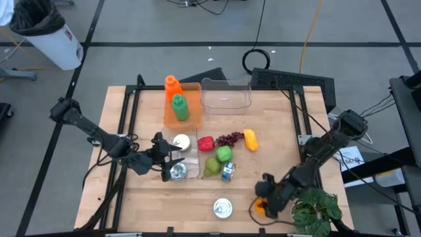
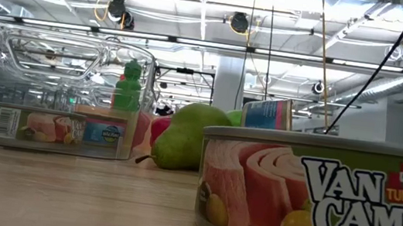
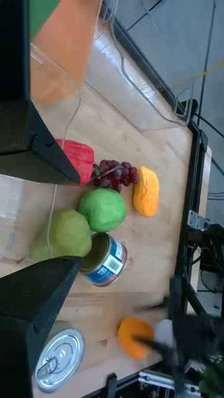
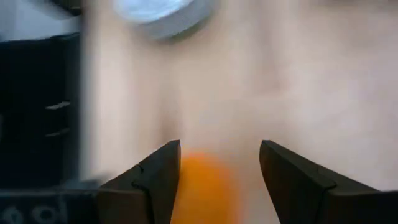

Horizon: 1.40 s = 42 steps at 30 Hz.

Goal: Pick & Place Food Item
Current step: Put the orange into the top transparent bin

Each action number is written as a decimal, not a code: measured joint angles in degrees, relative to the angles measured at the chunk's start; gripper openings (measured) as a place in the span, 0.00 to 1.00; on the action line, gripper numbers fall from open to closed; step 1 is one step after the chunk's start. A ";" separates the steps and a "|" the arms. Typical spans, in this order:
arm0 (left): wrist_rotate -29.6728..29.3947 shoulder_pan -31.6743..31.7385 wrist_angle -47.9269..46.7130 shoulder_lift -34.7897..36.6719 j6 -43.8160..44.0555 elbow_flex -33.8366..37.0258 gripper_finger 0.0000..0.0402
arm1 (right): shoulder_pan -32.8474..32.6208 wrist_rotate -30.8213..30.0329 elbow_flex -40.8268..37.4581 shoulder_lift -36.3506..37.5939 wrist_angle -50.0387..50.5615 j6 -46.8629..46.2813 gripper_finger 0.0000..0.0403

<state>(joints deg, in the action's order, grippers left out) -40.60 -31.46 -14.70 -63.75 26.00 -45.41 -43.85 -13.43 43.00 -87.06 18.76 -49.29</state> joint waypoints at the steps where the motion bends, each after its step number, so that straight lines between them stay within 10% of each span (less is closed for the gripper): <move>1: 0.00 0.00 0.00 -0.01 0.00 0.00 0.53 | 0.80 -1.16 0.00 0.35 0.10 1.70 0.51; 14: 0.04 0.08 1.49 -0.02 -1.74 0.00 0.53 | 10.10 -19.25 0.33 15.83 -5.41 20.40 0.51; 20: 0.09 0.46 1.49 -0.02 -1.76 0.00 0.53 | 13.64 -18.76 0.35 20.55 -28.18 27.89 0.51; 25: 0.11 1.19 1.48 -0.02 -1.75 0.00 0.53 | 15.04 -5.90 0.20 20.56 -44.13 42.88 0.51; 28: 0.13 1.59 1.46 -0.02 -1.67 0.00 0.53 | 14.60 -12.37 0.48 19.81 -46.92 49.79 0.52; 36: 2.97 1.88 1.38 -0.02 -1.38 0.00 0.53 | 8.35 -23.24 17.09 15.21 -17.34 50.92 0.74; 42: 3.06 1.88 1.26 -0.02 -1.33 0.00 0.53 | 4.72 -20.60 33.29 6.25 27.20 26.07 0.85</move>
<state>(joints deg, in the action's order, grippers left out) -37.54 -29.58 -13.44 -63.77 24.67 -45.41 -39.13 -34.04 76.29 -80.81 45.96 -23.22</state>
